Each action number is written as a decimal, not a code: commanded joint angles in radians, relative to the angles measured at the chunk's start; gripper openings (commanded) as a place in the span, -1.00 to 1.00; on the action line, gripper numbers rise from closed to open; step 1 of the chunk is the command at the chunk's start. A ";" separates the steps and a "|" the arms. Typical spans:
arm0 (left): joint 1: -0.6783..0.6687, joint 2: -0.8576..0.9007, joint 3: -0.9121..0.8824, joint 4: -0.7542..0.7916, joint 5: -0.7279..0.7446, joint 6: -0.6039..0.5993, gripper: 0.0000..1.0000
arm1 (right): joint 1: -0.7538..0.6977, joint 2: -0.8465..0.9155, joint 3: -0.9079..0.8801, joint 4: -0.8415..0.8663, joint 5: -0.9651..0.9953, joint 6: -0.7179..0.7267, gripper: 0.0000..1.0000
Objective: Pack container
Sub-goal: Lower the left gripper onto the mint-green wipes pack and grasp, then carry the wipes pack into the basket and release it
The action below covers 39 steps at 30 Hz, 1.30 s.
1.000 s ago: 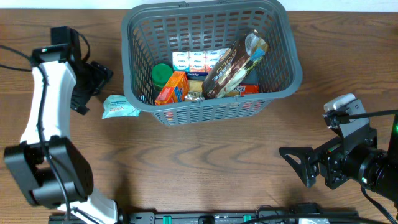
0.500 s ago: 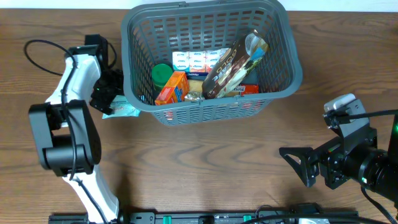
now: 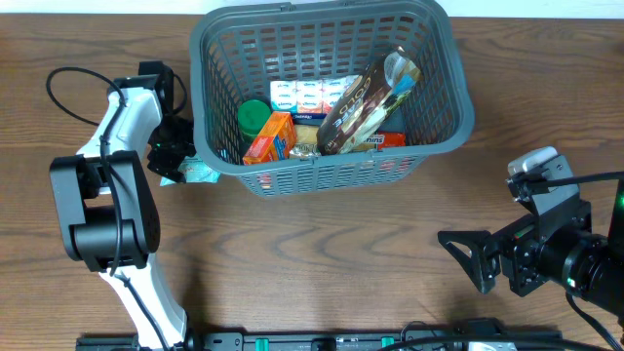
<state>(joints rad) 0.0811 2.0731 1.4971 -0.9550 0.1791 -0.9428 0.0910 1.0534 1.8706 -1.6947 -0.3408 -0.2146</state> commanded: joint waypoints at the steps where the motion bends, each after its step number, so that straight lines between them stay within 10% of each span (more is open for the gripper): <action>1: -0.002 0.019 -0.009 0.005 -0.007 -0.006 0.67 | 0.008 0.000 0.003 -0.003 -0.003 0.012 0.98; 16: -0.002 0.019 -0.054 0.046 -0.007 -0.023 0.65 | 0.008 0.000 0.003 -0.003 -0.003 0.012 0.99; 24: -0.002 0.019 -0.063 0.045 -0.007 -0.032 -0.02 | 0.008 0.000 0.003 -0.003 -0.003 0.012 0.98; 39: 0.048 -0.133 -0.055 0.044 -0.037 -0.011 -0.60 | 0.008 0.000 0.003 -0.003 -0.003 0.012 0.99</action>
<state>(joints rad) 0.1013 2.0407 1.4429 -0.9081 0.1780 -0.9657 0.0910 1.0534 1.8706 -1.6947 -0.3408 -0.2142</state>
